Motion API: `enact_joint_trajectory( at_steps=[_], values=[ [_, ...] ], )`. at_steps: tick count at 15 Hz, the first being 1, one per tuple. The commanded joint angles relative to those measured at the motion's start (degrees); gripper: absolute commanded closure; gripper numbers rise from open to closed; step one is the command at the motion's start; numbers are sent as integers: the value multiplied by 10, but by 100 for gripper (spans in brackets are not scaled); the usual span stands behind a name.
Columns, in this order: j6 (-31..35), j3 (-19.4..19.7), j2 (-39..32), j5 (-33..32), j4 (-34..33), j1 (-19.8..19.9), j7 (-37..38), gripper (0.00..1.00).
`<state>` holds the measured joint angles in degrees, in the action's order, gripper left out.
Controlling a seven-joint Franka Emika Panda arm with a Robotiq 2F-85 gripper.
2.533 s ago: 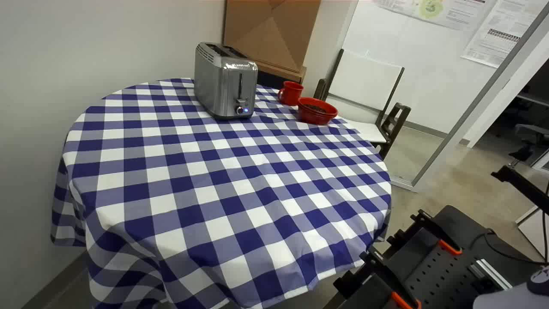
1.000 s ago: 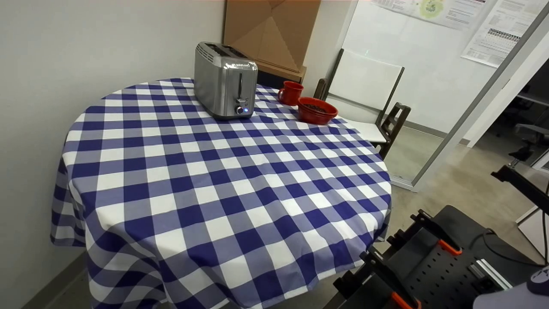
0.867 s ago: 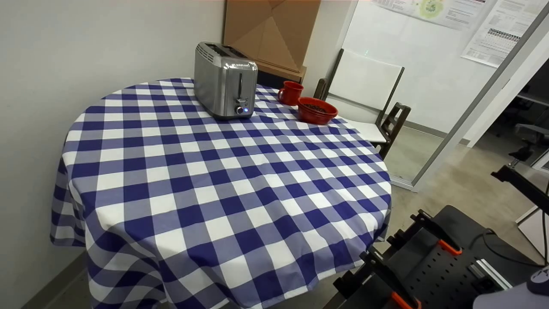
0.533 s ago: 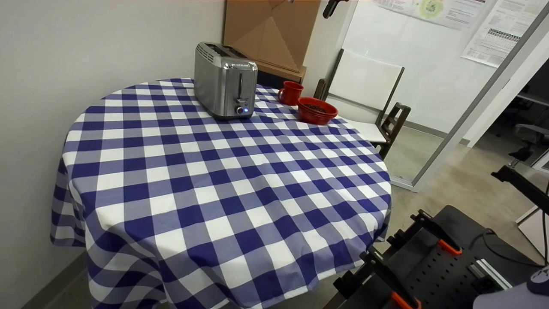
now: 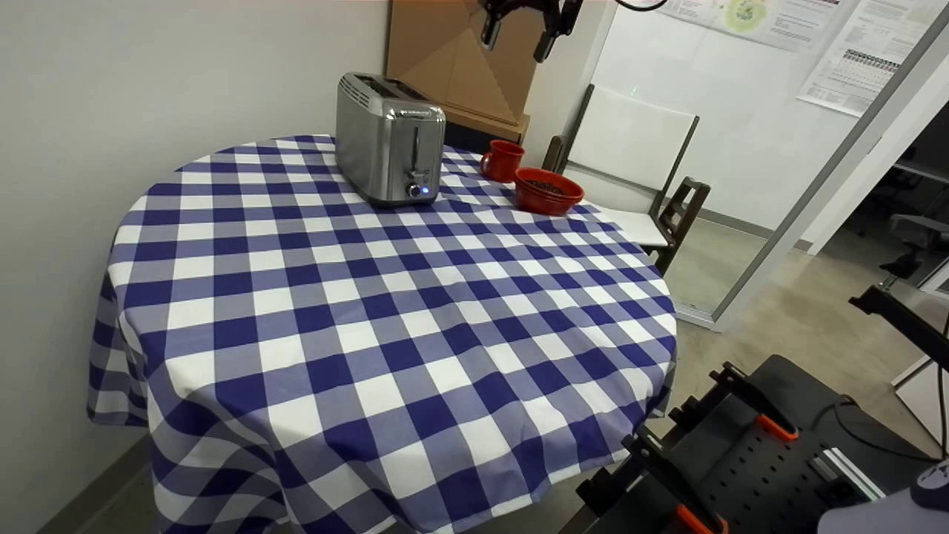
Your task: Release the lever on the toaster upwards
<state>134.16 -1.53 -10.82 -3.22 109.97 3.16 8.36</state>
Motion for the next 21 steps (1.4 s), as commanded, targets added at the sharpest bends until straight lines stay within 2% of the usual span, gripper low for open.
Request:
enact_joint_trajectory(
  at_steps=[1, 6, 10, 15, 21],
  values=[
    [15, 18, -51, -21, -42, -10, -31, 0],
    [105, 32, -103, -36, -58, -14, -33, 0],
    [143, 30, -130, -23, -58, -13, -47, 0],
    [134, 14, -149, 19, -57, -3, -60, 0],
    [138, 26, -156, 21, -44, -10, -45, 0]
  ],
)
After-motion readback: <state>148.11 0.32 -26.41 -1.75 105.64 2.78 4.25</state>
